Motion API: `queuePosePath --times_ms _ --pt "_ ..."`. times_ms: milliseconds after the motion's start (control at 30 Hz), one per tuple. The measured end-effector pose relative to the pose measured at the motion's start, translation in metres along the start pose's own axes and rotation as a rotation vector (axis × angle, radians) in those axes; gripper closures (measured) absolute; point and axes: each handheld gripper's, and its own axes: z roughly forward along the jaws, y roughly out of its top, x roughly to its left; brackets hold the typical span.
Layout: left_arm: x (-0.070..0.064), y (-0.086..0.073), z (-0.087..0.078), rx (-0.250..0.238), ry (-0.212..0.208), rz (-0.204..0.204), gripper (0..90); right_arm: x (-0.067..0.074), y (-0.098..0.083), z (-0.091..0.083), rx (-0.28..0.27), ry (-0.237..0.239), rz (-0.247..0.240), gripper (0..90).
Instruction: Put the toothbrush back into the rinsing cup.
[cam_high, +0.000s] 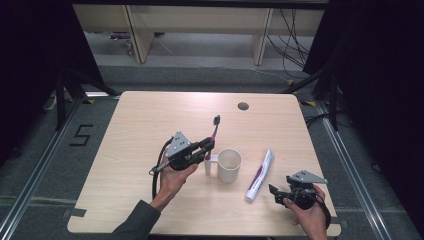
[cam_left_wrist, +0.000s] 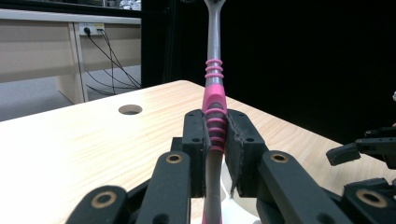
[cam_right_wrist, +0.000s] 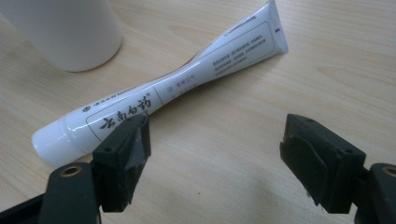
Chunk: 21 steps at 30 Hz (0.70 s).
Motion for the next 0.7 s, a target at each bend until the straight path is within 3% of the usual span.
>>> queuePosePath --times_ms 567,700 --pt "0.0 -0.015 -0.005 0.04 -0.007 0.006 77.6 0.0 0.0 0.0 -0.002 -0.001 -0.006 25.0" --pt "0.002 -0.018 -0.006 0.049 -0.004 0.007 76.8 0.002 0.0 0.0 0.005 -0.005 0.019 25.0"
